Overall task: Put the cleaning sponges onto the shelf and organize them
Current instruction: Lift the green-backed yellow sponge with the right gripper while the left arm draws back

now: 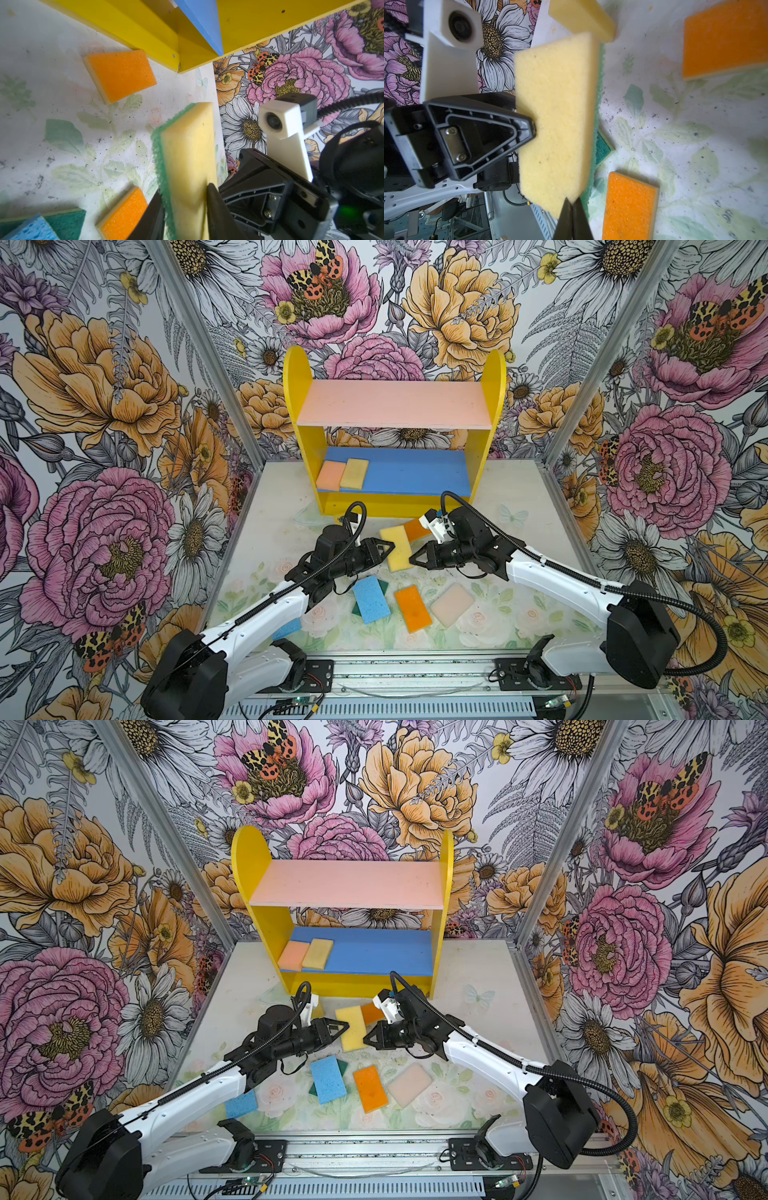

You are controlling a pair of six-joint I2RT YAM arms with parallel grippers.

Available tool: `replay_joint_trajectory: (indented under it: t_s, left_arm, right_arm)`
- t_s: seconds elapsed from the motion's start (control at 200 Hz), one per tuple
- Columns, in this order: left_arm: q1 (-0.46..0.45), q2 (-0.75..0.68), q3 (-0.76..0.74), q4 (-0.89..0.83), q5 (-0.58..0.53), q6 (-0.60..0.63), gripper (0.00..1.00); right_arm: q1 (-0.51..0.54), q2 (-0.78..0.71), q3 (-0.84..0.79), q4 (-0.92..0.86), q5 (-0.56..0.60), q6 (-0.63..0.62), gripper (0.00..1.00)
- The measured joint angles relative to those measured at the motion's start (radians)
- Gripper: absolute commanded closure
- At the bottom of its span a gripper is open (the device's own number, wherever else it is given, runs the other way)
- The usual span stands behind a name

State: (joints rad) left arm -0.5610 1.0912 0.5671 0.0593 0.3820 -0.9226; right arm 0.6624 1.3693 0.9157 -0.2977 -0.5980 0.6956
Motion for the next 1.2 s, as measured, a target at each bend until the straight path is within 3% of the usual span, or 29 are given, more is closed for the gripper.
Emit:
replay_joint_trajectory:
  t_s: [0.175, 0.245, 0.33, 0.455, 0.59, 0.77, 0.81, 0.885, 1.06, 1.11, 1.201]
  left_arm:
    - [0.0, -0.001, 0.003, 0.01, 0.003, 0.002, 0.94]
    - [0.006, -0.008, 0.003, 0.011, 0.009, 0.001, 0.94]
    - [0.02, -0.025, 0.003, 0.015, 0.024, -0.007, 0.95]
    - [0.047, -0.045, 0.003, 0.028, 0.041, -0.019, 0.94]
    - [0.055, -0.051, 0.003, 0.036, 0.053, -0.022, 0.94]
    - [0.063, -0.052, 0.003, 0.04, 0.056, -0.022, 0.93]
    - [0.069, -0.054, 0.003, 0.04, 0.057, -0.022, 0.87]
    - [0.077, -0.062, 0.003, 0.034, 0.058, -0.023, 0.55]
    - [0.12, -0.112, 0.022, -0.119, 0.038, 0.01, 0.14]
    - [0.135, -0.151, 0.035, -0.188, 0.015, 0.035, 0.07]
    - [0.172, -0.245, 0.057, -0.314, -0.041, 0.061, 0.05]
  right_arm:
    - [-0.003, 0.0, 0.0, 0.0, -0.027, 0.014, 0.52]
    - [-0.003, 0.0, 0.0, 0.004, -0.044, 0.024, 0.45]
    - [-0.009, 0.0, 0.0, 0.014, -0.068, 0.042, 0.44]
    - [-0.009, 0.0, -0.012, 0.085, -0.108, 0.088, 0.47]
    - [-0.01, 0.0, -0.046, 0.206, -0.15, 0.164, 0.58]
    - [-0.014, 0.0, -0.063, 0.269, -0.168, 0.216, 0.84]
    - [-0.014, 0.0, -0.063, 0.275, -0.167, 0.224, 0.89]
    - [-0.016, 0.0, -0.063, 0.277, -0.166, 0.228, 0.91]
    - [-0.02, 0.002, -0.053, 0.266, -0.136, 0.224, 0.91]
    - [-0.025, 0.014, -0.03, 0.255, -0.122, 0.226, 0.91]
    - [-0.038, 0.065, 0.038, 0.251, -0.079, 0.23, 0.91]
